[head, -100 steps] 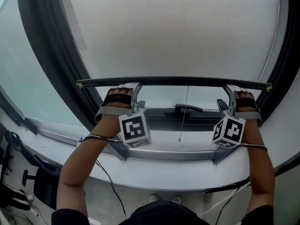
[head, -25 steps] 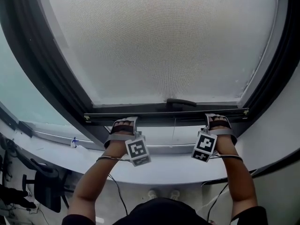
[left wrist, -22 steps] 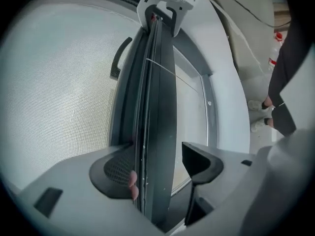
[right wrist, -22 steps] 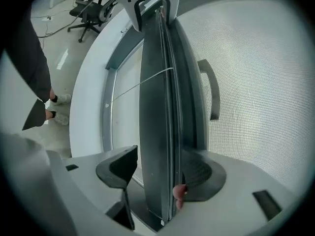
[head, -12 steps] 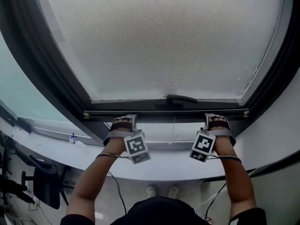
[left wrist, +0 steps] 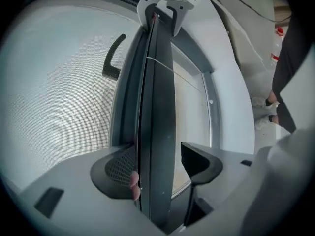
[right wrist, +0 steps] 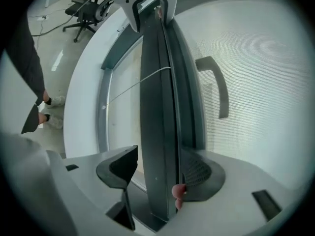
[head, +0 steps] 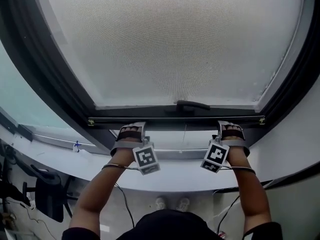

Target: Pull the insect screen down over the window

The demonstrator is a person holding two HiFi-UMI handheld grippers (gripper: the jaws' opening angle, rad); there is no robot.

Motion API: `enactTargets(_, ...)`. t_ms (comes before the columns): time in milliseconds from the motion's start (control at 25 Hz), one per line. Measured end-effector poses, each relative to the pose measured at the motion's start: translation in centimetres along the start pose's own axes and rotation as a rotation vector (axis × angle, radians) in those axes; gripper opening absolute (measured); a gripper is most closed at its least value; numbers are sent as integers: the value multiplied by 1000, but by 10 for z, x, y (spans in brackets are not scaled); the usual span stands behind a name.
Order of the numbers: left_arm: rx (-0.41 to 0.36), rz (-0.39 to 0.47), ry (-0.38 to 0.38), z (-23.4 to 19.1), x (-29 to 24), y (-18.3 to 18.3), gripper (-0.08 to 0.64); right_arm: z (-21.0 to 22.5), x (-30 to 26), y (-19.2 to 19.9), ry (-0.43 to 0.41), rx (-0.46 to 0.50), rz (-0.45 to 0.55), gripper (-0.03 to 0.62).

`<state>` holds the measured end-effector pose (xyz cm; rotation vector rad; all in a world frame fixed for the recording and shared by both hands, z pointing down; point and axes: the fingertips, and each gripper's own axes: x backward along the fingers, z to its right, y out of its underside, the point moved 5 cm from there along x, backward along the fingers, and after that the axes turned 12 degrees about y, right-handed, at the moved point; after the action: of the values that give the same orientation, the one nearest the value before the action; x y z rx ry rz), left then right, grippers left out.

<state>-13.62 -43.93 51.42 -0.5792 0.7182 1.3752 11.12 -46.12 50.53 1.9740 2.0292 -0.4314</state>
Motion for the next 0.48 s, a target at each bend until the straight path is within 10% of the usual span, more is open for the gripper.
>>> enactTargets(480, 78, 36, 7, -13, 4, -1, 218, 7, 0, 0, -57, -13, 35, 265)
